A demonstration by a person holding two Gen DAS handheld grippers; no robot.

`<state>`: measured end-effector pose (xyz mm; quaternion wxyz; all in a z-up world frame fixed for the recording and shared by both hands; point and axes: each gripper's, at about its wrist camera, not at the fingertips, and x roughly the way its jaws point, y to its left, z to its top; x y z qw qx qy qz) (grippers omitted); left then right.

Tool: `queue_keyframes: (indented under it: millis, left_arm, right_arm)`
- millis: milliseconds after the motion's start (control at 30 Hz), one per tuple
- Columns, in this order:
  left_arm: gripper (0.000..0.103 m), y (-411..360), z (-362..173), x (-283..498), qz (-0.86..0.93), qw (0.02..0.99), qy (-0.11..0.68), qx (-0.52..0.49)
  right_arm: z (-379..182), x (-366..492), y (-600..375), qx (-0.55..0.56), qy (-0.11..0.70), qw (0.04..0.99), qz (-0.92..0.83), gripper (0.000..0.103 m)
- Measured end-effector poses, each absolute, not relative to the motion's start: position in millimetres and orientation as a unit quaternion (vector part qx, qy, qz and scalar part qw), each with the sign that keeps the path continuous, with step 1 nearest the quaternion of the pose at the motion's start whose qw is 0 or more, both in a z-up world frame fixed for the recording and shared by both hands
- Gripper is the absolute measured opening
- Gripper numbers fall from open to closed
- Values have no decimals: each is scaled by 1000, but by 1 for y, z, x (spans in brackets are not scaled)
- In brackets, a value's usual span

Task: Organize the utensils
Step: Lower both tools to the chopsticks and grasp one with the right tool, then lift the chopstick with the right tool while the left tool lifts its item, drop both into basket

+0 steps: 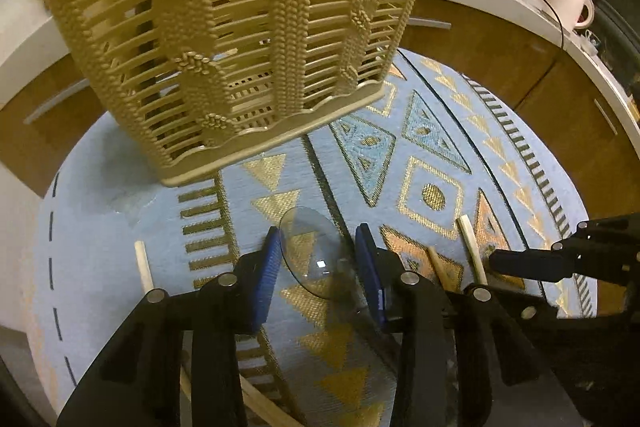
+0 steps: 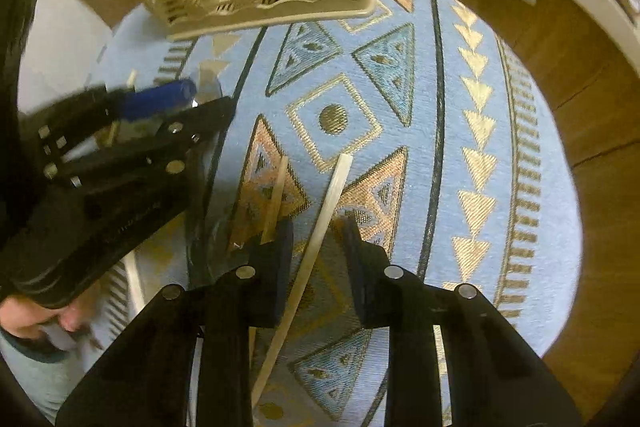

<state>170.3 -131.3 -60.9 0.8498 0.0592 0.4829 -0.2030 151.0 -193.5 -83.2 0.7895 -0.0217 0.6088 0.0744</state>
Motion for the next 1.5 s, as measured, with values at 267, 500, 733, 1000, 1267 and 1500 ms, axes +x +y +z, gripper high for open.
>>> queue_keyframes:
  millis: [267,500,733,1000,1267,1500]
  left_arm:
    - [44,-151,-64,175,-182,851,486,78]
    - [31,-161,-65,171,-166,856,479,99]
    - [1,-126,-36,154,-233,869,436,6]
    - [1,-95,45,119,-269,913,305,-29]
    - [1,-56,134,116,-198,971,126,-33]
    - [1,-58,149,139,-126,991,37,-34]
  right_arm:
    - [-84,145,-184,-45,602,793,85,5]
    - [-83,128,-200,-32,592,799,106,4]
    - [-51,106,-221,10,532,832,154,4]
    - [21,91,-232,44,405,895,180,4]
    - [115,114,-230,57,219,961,161,5]
    - [148,145,-223,81,84,983,141,4]
